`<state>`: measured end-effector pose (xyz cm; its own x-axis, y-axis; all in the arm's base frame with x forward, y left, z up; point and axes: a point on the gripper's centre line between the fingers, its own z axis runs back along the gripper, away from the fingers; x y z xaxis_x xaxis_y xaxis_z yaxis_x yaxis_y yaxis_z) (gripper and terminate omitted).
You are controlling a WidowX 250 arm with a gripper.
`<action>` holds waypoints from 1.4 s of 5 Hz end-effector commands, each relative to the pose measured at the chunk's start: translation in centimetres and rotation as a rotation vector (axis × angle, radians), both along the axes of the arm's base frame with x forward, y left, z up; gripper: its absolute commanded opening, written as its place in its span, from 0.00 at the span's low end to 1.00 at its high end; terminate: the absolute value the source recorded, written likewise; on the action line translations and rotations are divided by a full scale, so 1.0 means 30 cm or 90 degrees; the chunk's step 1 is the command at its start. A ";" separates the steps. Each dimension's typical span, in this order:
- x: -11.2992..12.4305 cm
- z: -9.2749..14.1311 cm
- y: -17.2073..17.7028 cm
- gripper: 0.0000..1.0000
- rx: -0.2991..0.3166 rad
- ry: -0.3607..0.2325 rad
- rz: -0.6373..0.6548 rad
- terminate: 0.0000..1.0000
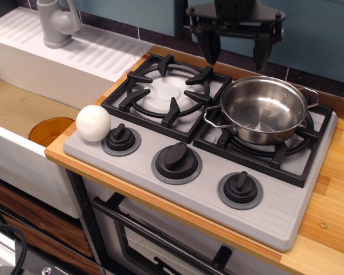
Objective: Put pot or pan on stove and put mushroom in pot or pan
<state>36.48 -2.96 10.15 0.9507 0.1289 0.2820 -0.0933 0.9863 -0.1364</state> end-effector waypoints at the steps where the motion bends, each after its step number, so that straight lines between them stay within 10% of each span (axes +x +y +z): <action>1: 0.040 0.027 0.025 1.00 0.016 -0.030 -0.011 0.00; 3: 0.026 0.016 -0.009 1.00 0.032 0.023 0.033 0.00; 7: -0.025 -0.114 -0.032 1.00 0.010 -0.002 0.028 0.00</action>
<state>34.90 -3.92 4.56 0.9595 0.1625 0.2300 -0.1397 0.9838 -0.1122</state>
